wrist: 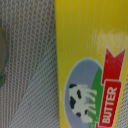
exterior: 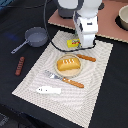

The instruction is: Interact with the objects in diverse but meaningful ways.

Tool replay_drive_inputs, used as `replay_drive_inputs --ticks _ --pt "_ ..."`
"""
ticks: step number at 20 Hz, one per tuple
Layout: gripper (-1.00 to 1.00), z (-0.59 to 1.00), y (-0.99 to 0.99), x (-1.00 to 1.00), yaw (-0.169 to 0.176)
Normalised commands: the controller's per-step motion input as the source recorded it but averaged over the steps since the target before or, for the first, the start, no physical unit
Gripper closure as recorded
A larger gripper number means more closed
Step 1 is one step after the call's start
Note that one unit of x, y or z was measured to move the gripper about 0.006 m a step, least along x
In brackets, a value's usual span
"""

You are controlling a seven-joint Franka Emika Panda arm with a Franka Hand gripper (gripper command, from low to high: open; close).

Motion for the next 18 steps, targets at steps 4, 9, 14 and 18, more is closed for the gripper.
replay_drive_inputs --ticks 4,9,14,18 --pt "1.00 -0.16 0.11 -0.06 0.090" --pt "1.00 -0.16 0.12 -0.06 0.089" --pt "1.00 -0.16 0.07 -0.08 0.079" --pt "1.00 -0.06 0.00 -0.15 0.062"
